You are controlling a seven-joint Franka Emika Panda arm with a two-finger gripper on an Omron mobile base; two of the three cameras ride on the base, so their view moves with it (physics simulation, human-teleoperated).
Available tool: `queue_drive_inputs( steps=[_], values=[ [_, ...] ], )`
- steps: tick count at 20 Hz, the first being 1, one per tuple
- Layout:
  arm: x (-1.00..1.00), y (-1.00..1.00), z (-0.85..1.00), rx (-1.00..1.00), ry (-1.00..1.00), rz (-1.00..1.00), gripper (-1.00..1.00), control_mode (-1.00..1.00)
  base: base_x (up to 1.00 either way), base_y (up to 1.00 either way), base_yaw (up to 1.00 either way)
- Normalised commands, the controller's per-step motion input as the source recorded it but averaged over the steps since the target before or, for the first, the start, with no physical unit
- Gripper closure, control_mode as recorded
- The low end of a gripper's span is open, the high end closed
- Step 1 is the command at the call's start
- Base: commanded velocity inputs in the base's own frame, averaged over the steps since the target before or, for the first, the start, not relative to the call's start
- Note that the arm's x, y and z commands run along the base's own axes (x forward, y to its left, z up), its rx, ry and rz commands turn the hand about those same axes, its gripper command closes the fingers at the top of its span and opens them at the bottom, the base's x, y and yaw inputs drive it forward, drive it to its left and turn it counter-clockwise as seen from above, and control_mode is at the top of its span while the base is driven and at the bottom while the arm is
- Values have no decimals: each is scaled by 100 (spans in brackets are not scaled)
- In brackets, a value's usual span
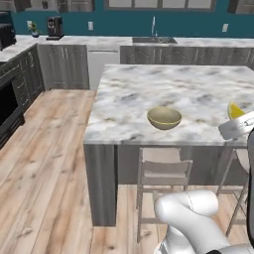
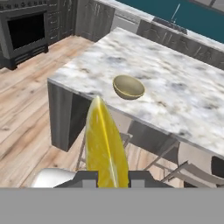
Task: There is a bowl on the dining counter. Grab a lemon wedge from the fridge and place it in the bowl. Then get the liquor bottle and glass cup from the cabinet and place them next to the bowl.
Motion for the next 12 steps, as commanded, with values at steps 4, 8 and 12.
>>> queue_drive_inputs(
  steps=[4,8,12],
  values=[
    [0,0,0,0,0,0,100,100,24,49,-28],
    [0,0,0,0,0,0,100,100,14,10,-21],
    [0,0,0,0,0,0,100,100,23,0,-14]
  ],
)
